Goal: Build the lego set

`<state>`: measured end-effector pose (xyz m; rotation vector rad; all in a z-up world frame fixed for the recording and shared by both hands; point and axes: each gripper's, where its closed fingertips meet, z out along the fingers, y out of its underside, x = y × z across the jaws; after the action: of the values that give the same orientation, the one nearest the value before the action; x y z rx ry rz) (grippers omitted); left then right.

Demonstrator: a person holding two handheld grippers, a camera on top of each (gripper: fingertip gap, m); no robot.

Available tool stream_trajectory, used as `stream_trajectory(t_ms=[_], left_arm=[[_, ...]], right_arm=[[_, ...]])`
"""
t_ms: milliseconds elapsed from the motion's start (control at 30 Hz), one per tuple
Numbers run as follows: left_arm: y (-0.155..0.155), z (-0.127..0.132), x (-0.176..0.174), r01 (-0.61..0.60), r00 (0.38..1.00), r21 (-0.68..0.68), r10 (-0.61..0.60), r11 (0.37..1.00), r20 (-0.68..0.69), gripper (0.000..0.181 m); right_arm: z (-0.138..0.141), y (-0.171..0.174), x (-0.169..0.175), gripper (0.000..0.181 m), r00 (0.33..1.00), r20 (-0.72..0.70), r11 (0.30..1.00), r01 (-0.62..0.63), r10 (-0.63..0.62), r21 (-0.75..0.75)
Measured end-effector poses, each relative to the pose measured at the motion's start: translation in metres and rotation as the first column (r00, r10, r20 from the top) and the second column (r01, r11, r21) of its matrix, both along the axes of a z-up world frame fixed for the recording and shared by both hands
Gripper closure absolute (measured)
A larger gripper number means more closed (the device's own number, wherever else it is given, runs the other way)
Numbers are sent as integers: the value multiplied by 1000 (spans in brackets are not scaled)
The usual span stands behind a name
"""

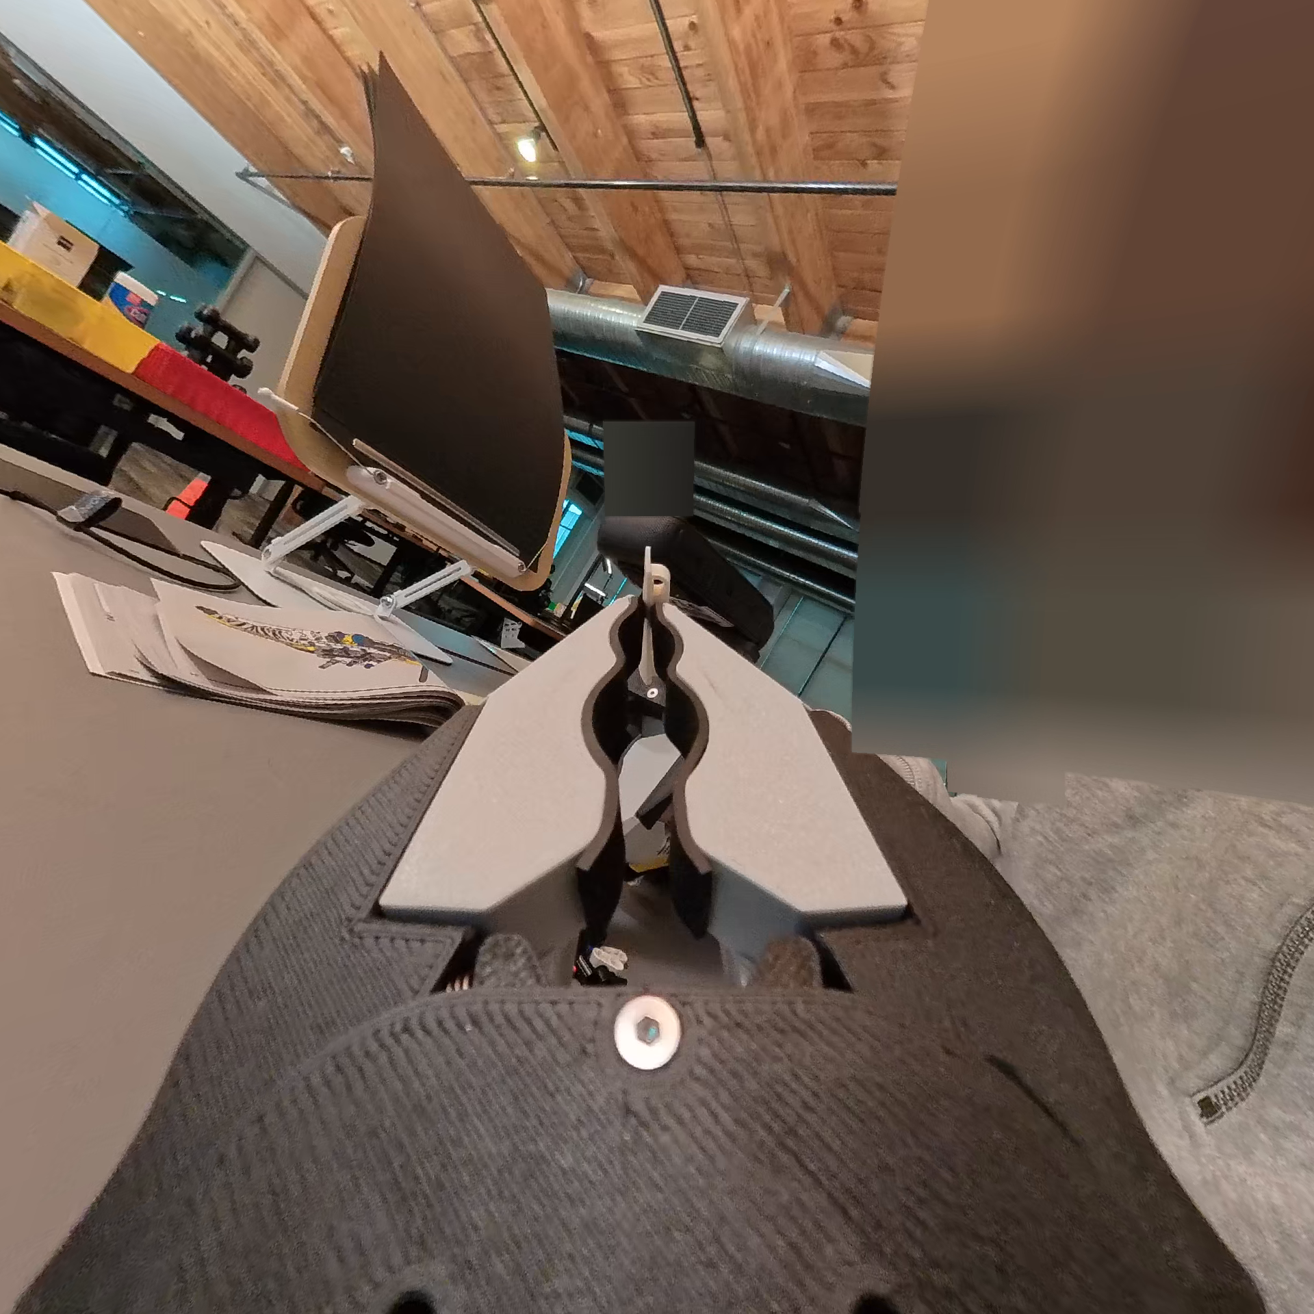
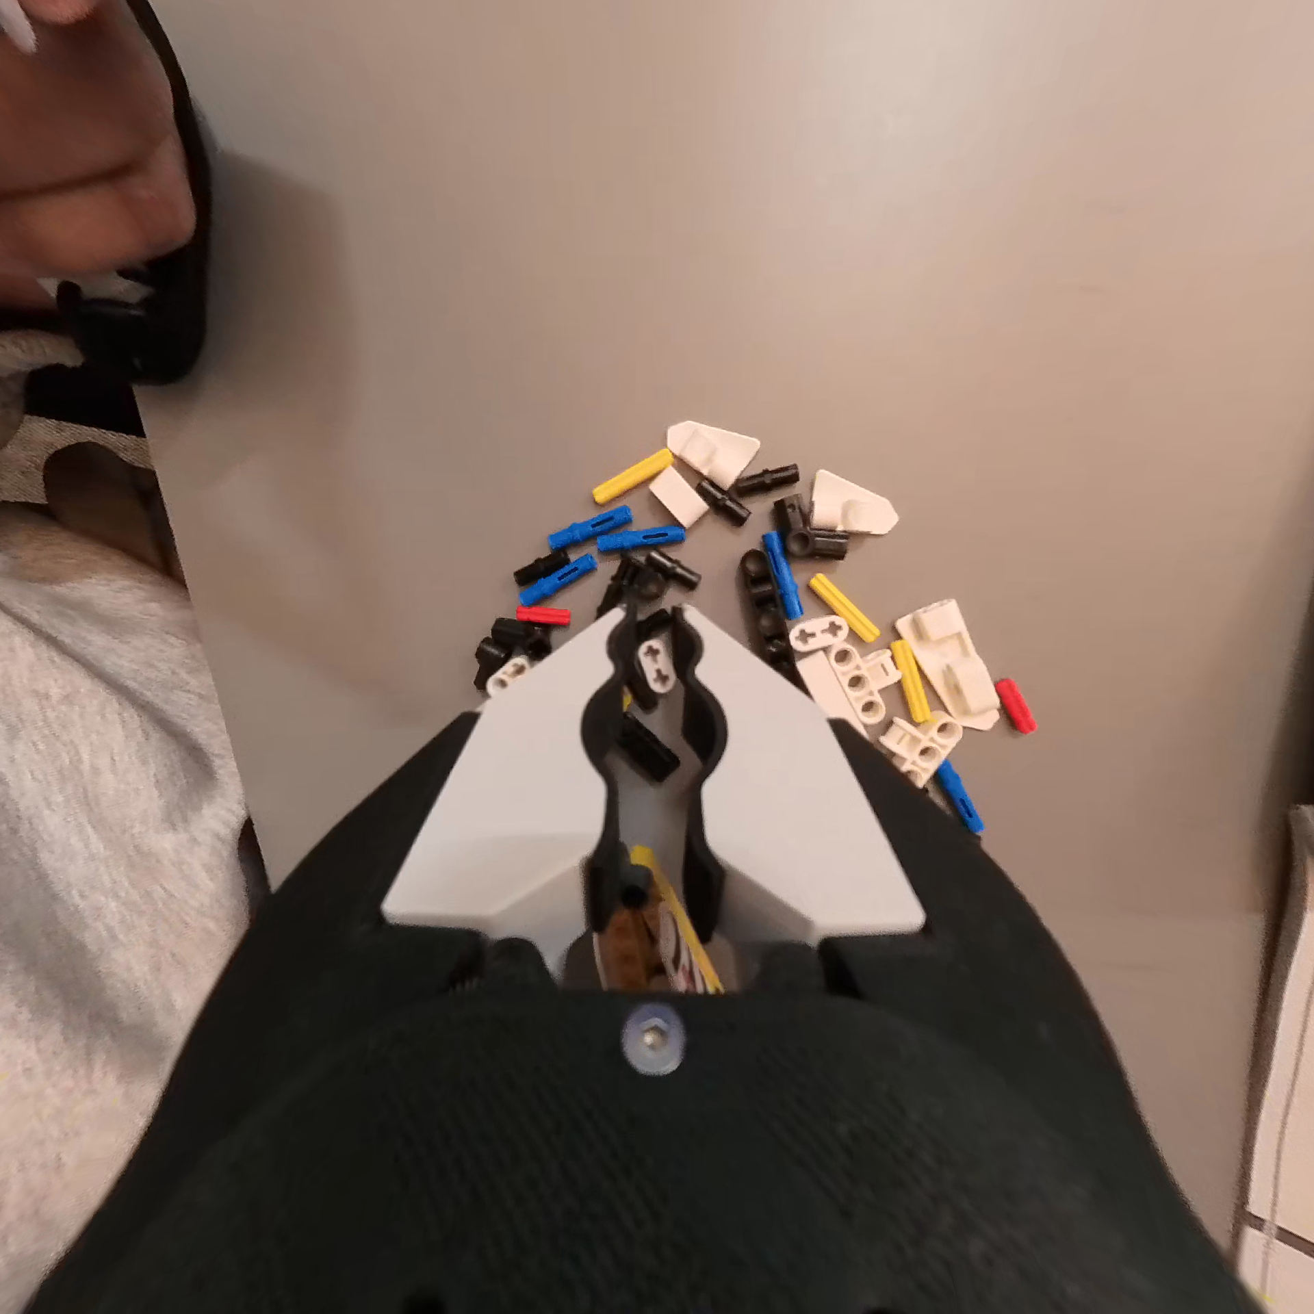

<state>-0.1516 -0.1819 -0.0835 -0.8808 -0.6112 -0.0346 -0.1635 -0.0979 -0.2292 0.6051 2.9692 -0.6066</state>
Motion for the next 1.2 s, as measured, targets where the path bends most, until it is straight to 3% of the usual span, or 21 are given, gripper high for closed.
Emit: stream_trajectory(t_ms=[200,400,500,600,700,833,900,1000,1200], left_arm=[[1,0,0,1,1000,-4,-1,1000,-1,181],[1,0,0,-1,1000,-10,1,1000,-2,181],[3,-1,1,-2,1000,-18,2,1000,-5,181],[4,-1,2,-1,1000,-29,0,1000,-9,181],[7,-2,3,-3,1000,-48,2,999,-17,181],[12,-3,4,-4,1000,-79,2,997,-26,181],[15,-4,4,-4,1000,-96,1,995,-29,181],[20,-6,4,-9,999,-126,4,992,-36,181],[16,-5,1,-6,1000,-87,5,996,-14,181]], right_arm=[[16,0,-7,174,997,-70,1000,9,-11,-28],[67,7,-12,174,981,-176,982,54,-87,-183],[96,16,2,174,967,-199,948,91,-157,-303],[108,32,27,175,951,-189,905,155,-246,-397],[89,59,60,174,929,-148,880,257,-339,-399],[23,116,113,174,894,-58,884,426,-444,-192],[3,142,128,174,865,-52,863,490,-499,-122],[3,154,129,174,830,-45,824,543,-556,-163],[3,162,128,169,830,-63,828,540,-553,-154]])
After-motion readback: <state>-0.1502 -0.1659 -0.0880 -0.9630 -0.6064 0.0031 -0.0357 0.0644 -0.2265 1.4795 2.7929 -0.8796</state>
